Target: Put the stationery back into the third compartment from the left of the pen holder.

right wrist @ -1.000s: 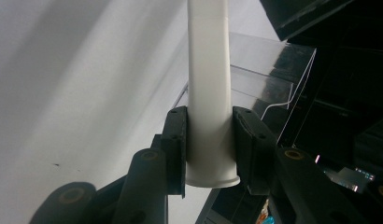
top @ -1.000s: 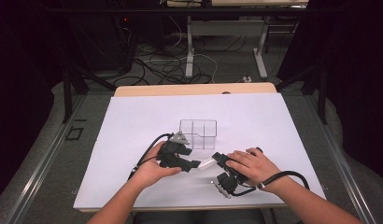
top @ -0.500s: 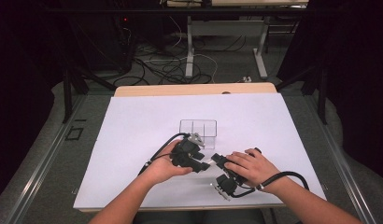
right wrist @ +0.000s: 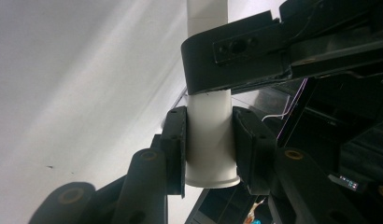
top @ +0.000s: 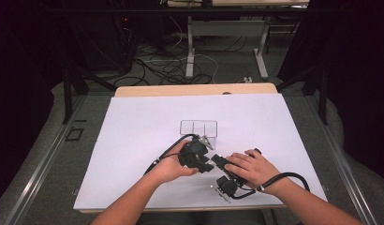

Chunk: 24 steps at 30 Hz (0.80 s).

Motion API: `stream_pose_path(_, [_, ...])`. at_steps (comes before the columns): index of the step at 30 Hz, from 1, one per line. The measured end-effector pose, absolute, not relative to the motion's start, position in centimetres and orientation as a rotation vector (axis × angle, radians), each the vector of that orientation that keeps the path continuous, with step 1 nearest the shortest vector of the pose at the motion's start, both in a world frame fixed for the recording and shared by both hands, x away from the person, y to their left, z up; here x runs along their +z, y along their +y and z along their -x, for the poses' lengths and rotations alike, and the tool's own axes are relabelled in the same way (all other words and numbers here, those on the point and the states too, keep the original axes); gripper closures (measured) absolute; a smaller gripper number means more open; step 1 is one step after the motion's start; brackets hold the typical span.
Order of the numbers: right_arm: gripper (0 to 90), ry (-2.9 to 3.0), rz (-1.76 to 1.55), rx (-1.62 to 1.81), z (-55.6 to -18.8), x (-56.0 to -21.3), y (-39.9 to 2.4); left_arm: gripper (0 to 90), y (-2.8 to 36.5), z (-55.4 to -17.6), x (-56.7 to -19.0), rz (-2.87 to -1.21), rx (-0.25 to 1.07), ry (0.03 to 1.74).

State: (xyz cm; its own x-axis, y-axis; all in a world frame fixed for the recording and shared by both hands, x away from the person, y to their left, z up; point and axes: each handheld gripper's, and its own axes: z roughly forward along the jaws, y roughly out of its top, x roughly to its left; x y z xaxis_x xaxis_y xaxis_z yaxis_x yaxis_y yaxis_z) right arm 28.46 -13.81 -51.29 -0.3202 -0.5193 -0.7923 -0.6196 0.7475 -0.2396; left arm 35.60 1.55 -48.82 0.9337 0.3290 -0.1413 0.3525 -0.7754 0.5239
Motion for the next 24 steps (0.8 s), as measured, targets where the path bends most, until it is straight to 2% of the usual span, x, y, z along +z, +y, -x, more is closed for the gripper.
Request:
stream_pose_path(16, [66.6,1.99,0.87,0.131,-28.43,-51.45,-13.69,68.1,1.48,-35.78,-48.92,-2.544,-0.084,0.454])
stream_pose_path(24, [63.9,1.988,0.848,0.146,-28.44,-51.18,-13.69,68.8,1.7,-35.96,-48.64,-2.53,-0.102,0.495])
